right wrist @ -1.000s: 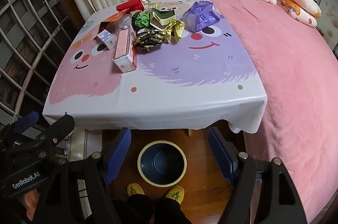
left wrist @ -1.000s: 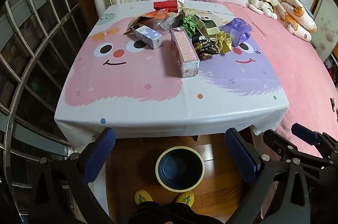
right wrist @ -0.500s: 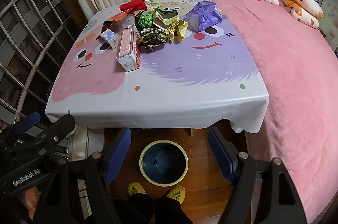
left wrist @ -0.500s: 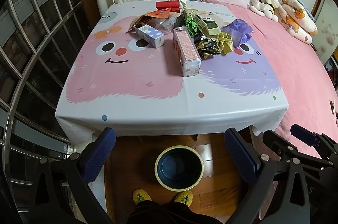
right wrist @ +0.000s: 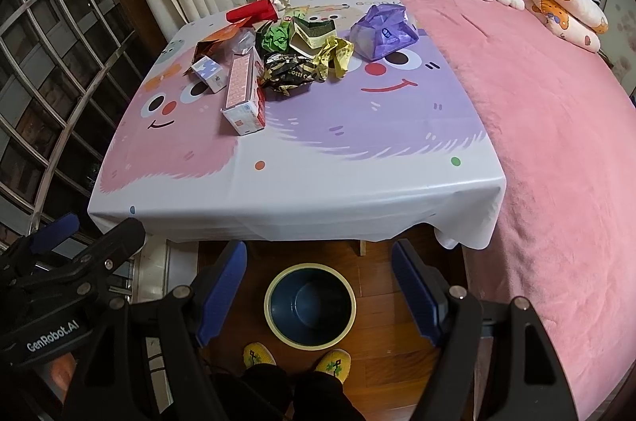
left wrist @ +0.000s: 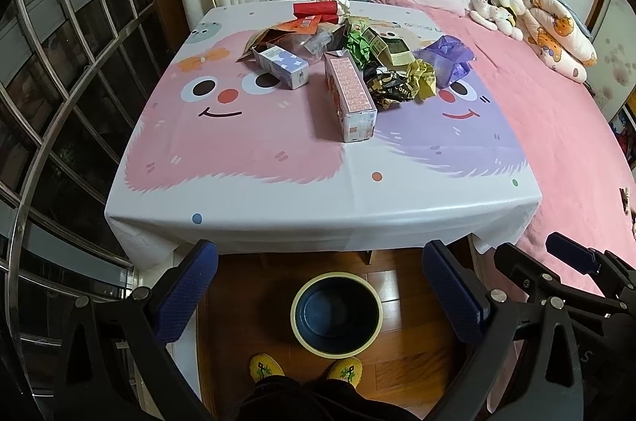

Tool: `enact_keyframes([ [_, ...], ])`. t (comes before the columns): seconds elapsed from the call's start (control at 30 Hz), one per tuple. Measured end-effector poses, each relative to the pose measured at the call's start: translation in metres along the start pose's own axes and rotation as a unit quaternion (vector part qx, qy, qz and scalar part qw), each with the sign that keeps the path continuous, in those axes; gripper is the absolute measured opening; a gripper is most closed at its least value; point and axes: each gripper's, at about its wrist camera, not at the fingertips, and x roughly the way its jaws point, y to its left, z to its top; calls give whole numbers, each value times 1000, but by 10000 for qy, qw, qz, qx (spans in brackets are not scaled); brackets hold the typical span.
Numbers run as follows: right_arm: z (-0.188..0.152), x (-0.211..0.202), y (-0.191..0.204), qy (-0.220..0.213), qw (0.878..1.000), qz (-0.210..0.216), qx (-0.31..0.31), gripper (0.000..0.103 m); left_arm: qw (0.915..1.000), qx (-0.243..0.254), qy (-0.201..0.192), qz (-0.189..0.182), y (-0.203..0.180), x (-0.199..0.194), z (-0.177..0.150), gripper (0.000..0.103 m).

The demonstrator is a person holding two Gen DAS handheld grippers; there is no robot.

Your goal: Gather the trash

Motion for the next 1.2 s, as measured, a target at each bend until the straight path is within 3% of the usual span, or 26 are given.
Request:
enact_keyframes([
  [1.2, -2, 6, 7, 37, 10000, 56, -32, 76, 10000, -49, -31, 46, 7, -2, -4, 102],
])
